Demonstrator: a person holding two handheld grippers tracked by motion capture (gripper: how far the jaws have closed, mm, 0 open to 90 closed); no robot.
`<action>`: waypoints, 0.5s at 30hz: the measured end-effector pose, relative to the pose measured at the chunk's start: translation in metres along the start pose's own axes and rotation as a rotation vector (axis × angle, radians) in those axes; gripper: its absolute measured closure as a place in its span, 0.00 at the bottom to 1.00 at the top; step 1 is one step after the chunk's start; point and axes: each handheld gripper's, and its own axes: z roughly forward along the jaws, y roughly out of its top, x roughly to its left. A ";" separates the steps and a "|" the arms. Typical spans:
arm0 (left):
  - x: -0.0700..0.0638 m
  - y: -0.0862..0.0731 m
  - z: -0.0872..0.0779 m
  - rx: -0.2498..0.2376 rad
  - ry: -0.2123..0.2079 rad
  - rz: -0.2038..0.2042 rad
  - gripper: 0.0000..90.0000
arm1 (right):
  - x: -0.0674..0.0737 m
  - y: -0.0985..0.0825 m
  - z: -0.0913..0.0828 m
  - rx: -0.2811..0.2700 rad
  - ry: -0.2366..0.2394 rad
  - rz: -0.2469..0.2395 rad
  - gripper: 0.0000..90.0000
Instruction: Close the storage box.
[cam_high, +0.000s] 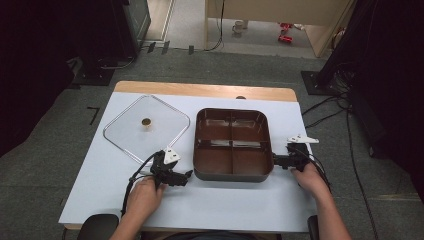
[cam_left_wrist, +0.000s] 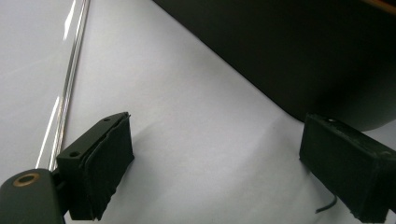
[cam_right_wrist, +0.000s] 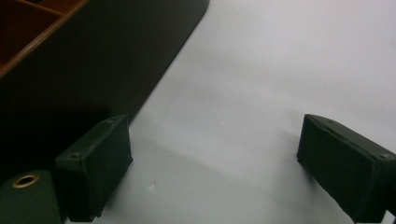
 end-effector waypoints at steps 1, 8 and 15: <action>0.000 0.000 0.000 0.001 0.001 0.001 0.11 | 0.000 0.000 0.000 0.000 0.000 0.000 0.11; 0.000 0.000 0.000 0.002 0.002 0.003 0.11 | 0.000 0.000 0.000 -0.001 0.000 0.001 0.11; 0.000 0.000 0.000 0.003 0.001 0.003 0.11 | 0.000 0.000 0.000 -0.001 0.000 0.001 0.11</action>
